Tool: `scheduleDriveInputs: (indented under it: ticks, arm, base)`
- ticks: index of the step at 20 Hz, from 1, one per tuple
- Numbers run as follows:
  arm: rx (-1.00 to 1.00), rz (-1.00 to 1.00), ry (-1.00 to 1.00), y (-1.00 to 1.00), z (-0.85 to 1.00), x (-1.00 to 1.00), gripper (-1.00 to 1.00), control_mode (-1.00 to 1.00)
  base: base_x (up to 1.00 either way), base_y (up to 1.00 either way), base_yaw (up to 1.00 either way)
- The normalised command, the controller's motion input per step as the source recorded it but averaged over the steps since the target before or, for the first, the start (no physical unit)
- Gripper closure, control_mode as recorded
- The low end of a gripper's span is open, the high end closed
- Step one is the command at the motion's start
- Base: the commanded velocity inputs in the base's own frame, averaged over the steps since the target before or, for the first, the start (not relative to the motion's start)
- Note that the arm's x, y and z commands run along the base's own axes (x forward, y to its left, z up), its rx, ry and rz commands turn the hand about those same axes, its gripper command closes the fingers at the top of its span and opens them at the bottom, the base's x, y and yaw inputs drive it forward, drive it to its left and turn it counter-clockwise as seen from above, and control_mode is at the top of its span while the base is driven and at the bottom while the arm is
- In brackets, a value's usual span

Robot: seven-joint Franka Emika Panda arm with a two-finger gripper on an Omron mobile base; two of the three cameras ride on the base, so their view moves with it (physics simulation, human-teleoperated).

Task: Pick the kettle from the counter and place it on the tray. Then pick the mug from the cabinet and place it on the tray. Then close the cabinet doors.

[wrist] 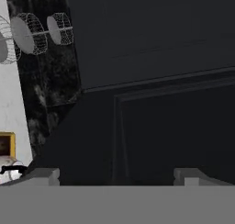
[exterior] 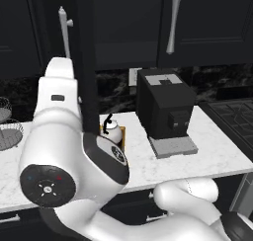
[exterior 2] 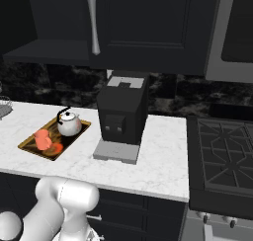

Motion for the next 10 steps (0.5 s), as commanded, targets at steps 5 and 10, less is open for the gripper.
scheduleDriveInputs:
  ticks: [5,10]
  arm:
    - [0.0,-0.28,0.04,-0.79,0.0,0.2,-1.0,-1.0]
    - [0.0,-0.27,0.06,-0.77,0.0,0.29,-1.0,-1.0]
  base:
    - [0.0,0.0,0.0]
    - [0.0,0.0,0.0]
